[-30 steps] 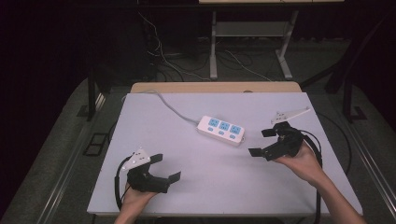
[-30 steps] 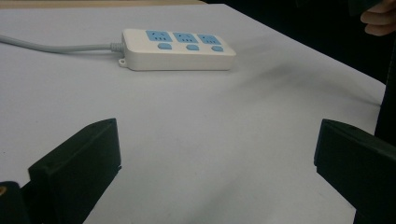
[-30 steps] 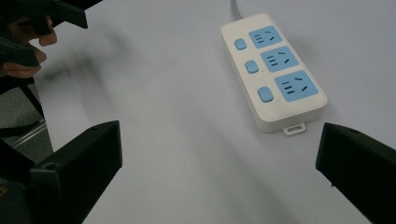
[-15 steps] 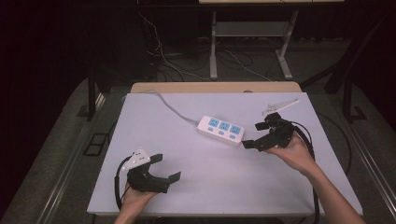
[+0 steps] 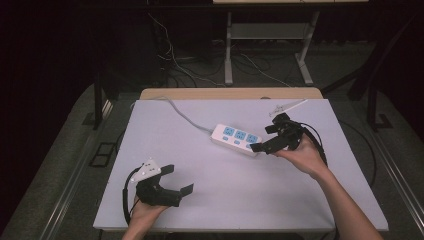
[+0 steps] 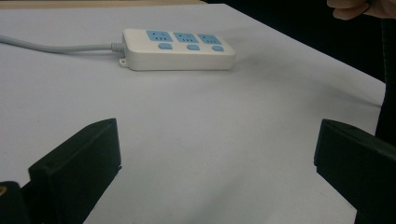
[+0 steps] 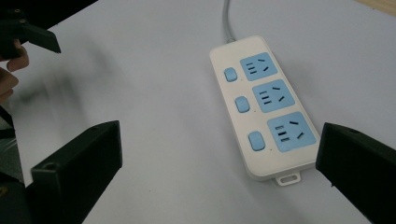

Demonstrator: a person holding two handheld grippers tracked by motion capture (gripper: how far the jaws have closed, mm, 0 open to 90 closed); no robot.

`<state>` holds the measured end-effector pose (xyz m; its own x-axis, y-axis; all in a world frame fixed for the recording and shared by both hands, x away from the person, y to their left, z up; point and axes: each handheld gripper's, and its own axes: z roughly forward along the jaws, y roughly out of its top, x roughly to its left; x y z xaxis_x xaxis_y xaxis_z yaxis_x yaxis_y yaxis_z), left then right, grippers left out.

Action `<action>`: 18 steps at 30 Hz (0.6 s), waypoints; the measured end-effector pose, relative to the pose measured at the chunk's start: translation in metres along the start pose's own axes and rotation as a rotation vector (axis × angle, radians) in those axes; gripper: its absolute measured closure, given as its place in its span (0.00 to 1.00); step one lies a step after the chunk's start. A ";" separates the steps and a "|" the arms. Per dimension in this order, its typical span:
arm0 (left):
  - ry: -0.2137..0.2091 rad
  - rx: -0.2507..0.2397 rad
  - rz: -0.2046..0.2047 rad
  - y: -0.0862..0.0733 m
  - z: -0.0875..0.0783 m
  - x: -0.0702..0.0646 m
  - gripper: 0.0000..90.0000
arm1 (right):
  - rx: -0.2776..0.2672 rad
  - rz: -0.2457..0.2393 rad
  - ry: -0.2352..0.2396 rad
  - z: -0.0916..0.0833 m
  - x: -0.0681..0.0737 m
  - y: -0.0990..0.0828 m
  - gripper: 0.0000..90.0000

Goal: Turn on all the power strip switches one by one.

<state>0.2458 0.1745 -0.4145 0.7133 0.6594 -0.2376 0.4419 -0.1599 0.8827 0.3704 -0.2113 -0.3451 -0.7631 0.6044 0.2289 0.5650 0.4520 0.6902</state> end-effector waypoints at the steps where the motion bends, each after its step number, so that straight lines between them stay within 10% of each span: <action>1: 0.000 -0.001 0.000 0.000 0.000 0.000 0.00 | 0.002 -0.002 0.001 0.001 0.000 0.001 0.01; 18: -0.003 -0.005 0.002 0.000 -0.001 0.000 0.00 | 0.041 0.020 -0.025 0.029 -0.011 0.015 0.14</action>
<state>0.2451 0.1754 -0.4138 0.7157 0.6570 -0.2367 0.4376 -0.1578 0.8852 0.3961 -0.1919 -0.3575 -0.7436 0.6298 0.2244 0.5928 0.4659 0.6569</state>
